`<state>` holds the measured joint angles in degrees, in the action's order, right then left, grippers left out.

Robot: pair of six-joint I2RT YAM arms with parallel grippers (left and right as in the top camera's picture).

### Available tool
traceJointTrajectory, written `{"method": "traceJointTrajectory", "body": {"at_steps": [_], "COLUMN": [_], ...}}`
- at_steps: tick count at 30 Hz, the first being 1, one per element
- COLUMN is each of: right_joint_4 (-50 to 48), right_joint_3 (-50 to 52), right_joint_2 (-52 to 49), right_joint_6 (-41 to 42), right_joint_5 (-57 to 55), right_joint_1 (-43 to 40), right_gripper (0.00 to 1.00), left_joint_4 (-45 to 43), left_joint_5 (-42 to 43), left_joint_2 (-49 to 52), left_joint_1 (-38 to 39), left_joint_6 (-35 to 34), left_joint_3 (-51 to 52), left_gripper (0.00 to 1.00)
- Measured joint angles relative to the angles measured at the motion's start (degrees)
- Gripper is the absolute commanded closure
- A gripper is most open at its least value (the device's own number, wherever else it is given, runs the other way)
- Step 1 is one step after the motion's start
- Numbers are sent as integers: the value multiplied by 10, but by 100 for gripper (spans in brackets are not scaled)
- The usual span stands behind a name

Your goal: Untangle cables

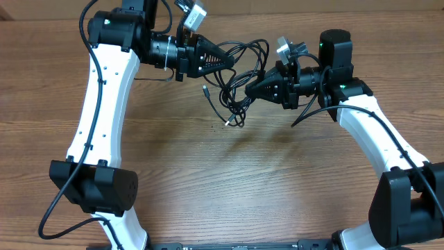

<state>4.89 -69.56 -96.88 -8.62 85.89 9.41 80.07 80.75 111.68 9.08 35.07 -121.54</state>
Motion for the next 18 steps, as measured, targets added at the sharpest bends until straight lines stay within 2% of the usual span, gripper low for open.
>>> {"method": "traceJointTrajectory", "body": {"at_steps": [1, 2, 11, 18], "right_joint_4": [0, 0, 0, 0], "right_joint_3": [0, 0, 0, 0], "right_joint_2": [0, 0, 0, 0], "right_joint_6": [5, 11, 110, 222], "right_joint_5": [-2, -4, -67, -142], "right_joint_1": [0, 0, 0, -1], "right_gripper": [96, 96, 96, 96], "left_joint_4": [-4, -7, -6, -6], "left_joint_5": [-14, -26, -191, -246], "left_joint_2": [0, 0, 0, 0], "left_joint_1": [-2, -4, -17, -25], "left_joint_6": [-6, -9, -41, -49], "left_joint_3": [0, 0, 0, 0], "left_gripper": [39, 0, 0, 1]}}
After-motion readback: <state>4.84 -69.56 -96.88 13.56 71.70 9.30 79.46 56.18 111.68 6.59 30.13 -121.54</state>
